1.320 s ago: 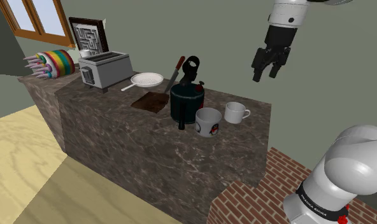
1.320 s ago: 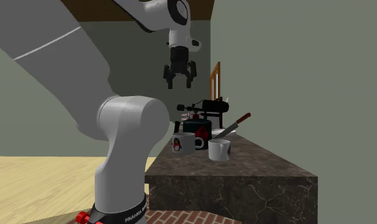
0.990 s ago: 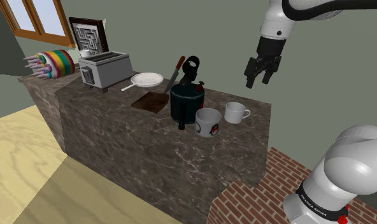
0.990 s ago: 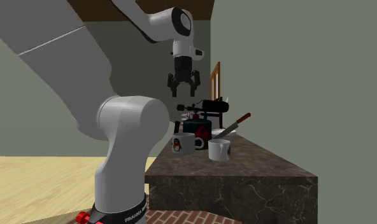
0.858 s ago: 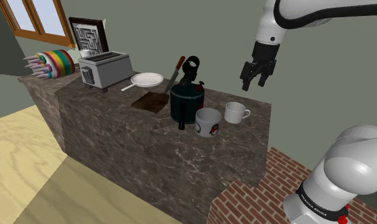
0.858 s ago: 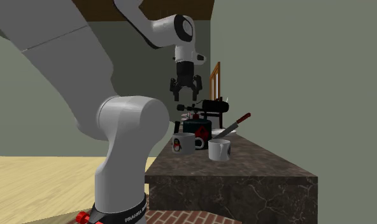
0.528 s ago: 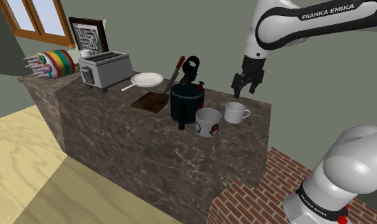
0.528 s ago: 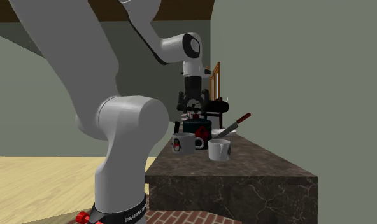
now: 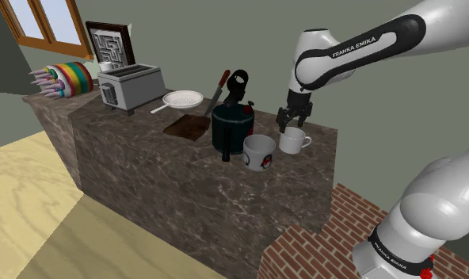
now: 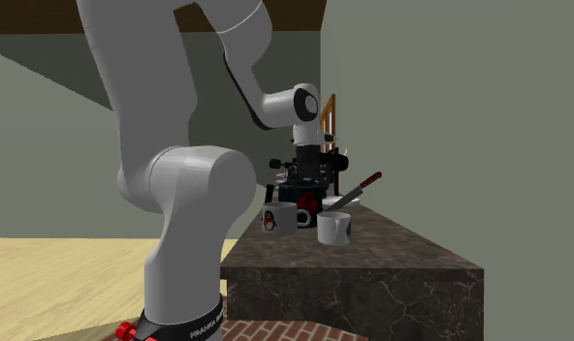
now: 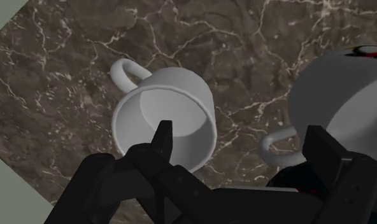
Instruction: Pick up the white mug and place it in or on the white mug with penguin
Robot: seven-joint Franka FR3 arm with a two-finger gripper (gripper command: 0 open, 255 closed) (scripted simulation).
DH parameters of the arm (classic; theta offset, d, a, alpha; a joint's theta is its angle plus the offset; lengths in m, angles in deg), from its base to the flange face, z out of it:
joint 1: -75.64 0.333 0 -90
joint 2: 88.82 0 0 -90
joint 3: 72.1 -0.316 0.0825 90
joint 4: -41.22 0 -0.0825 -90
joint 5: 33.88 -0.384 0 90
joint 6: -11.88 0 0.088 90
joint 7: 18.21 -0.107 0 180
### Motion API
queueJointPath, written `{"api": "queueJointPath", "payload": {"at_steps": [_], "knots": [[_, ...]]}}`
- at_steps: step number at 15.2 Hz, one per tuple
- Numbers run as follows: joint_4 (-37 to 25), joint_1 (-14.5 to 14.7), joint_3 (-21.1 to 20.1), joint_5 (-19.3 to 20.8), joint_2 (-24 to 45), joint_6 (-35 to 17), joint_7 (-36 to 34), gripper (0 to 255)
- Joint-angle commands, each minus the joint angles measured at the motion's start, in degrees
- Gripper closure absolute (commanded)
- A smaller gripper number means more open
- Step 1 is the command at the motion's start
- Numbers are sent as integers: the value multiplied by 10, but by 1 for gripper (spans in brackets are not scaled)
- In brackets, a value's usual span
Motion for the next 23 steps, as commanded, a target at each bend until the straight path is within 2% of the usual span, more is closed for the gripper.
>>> {"api": "queueJointPath", "payload": {"at_steps": [1, 3, 11, 19, 20, 23], "knots": [[-9, -5, 4, 7, 46, -40, 0, 0], [-20, -9, 7, 13, 89, -73, -1, 0], [0, -12, 9, 16, 136, -139, -3, 0], [0, -12, 9, 16, 136, -139, -3, 0], [0, -12, 9, 16, 136, -139, -3, 255], [0, -12, 9, 16, 136, -139, -3, 255]]}}
